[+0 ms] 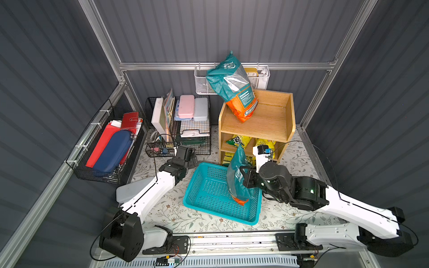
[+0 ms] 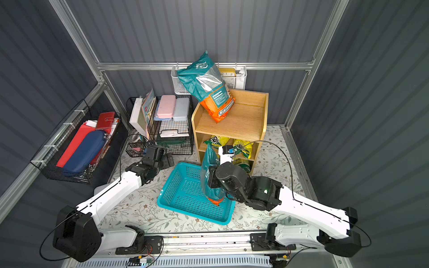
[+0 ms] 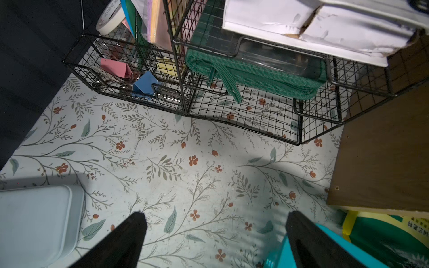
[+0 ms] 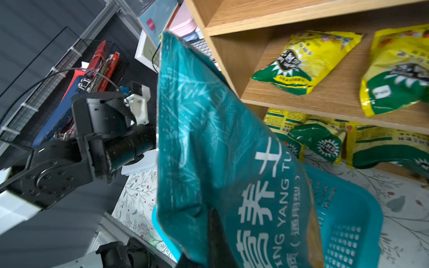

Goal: Take down the fertilizer bag from the shelf
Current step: Place the fertilizer bag in the storage box.

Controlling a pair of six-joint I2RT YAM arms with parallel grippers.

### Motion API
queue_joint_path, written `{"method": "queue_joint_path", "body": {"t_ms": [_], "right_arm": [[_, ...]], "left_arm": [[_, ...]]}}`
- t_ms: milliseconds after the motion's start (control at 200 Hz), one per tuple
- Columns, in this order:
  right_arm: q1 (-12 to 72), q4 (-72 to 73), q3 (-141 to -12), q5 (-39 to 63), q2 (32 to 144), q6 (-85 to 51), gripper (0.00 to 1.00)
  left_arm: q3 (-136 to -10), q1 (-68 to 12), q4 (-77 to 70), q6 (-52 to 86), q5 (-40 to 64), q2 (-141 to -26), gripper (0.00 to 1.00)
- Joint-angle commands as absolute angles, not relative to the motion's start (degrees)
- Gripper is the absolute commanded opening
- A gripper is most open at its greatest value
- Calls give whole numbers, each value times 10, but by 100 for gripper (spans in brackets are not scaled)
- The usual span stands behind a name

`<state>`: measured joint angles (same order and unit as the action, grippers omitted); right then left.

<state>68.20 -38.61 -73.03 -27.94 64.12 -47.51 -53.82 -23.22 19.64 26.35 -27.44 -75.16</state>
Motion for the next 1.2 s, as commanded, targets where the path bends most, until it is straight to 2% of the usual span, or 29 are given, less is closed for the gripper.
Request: {"method": "queue_joint_path", "body": {"t_ms": [0,435,605,735,840,931,1066,1196], "right_arm": [[699,-323,-776,-310,639,-455,0],[746,-357,-753,-364,625,-550,0],[771,-339,-762,-375,634,-516,0],[793,-413,-779,-416,644,-577,0],[787,-501,-717,-488,595,-725,0],[779,-519,-639,-536,520,-785,0],[740,-474,-548,-553,443,-788,0],[708,-438,-520,-500,462,-757,0]], "left_arm": [[-528,-231,213,271,-268,-750,99],[-491,-231,200,273,-251,-732,99],[-477,-231,200,276,-239,-732,99],[-471,-231,200,279,-231,-730,99],[-468,-231,200,280,-228,-726,99],[-466,-231,196,281,-227,-723,99],[-468,-230,199,283,-222,-723,99],[-472,-230,206,287,-216,-721,99]]}}
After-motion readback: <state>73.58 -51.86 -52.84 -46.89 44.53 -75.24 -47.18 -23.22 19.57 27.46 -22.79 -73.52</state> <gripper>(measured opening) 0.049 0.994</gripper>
